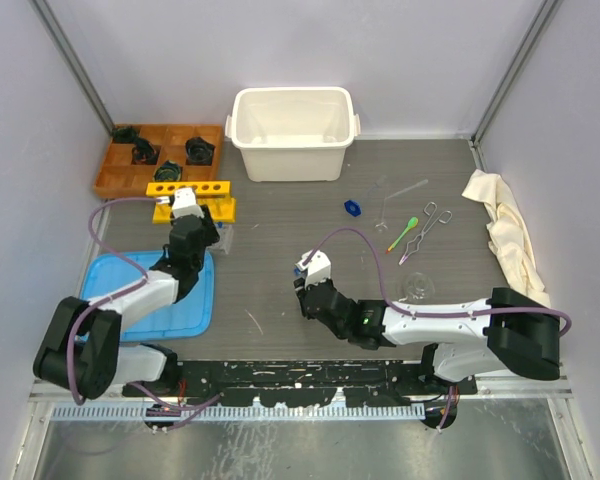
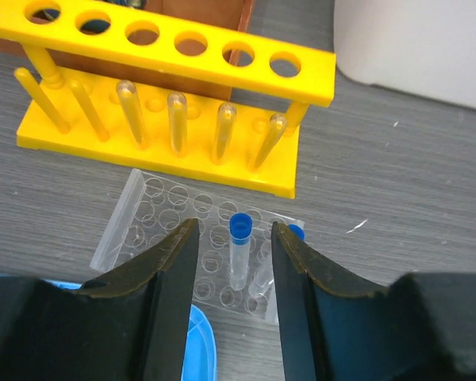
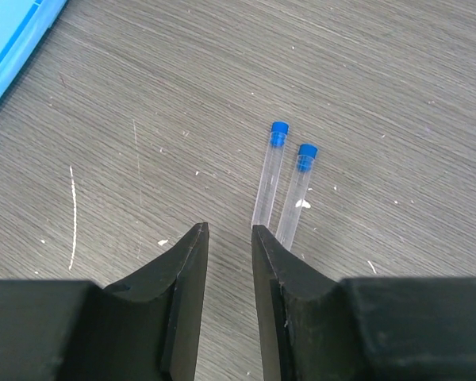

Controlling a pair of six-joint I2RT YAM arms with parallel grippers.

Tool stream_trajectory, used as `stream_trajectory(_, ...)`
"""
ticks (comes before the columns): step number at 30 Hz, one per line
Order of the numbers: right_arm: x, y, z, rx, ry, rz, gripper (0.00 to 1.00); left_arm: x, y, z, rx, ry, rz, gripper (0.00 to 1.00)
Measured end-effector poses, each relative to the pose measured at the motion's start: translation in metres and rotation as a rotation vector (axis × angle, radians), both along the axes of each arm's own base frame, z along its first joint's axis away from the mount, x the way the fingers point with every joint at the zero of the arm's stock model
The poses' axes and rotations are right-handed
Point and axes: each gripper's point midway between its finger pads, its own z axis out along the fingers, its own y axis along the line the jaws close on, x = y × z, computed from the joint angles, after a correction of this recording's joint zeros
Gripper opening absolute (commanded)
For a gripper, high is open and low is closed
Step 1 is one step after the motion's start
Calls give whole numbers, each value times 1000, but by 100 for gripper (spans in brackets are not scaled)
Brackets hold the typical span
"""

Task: Organize the chemistry lab equipment
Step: Insert the test tube into the slot of the test tube rack, then pick up the test tube at the center of the board.

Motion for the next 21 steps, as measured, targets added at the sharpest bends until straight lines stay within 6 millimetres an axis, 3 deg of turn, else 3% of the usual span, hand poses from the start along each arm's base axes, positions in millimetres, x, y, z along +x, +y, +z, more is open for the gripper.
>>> stream_trajectory(7,8,-15,-5,-17,31,-66,34,-22,0,49,-101,-83,5,41)
stream_trajectory(12,25,-34,-13,-18,83,-148,33,-42,-19,69,-220,-96,-74,39)
stream_trajectory(16,34,-39,-22,-35,129,-180,32,-58,-47,65,-292,-42,-175,37)
stream_trajectory(21,37,-29,-36,-63,187,-167,32,-78,-81,32,-307,109,-294,37)
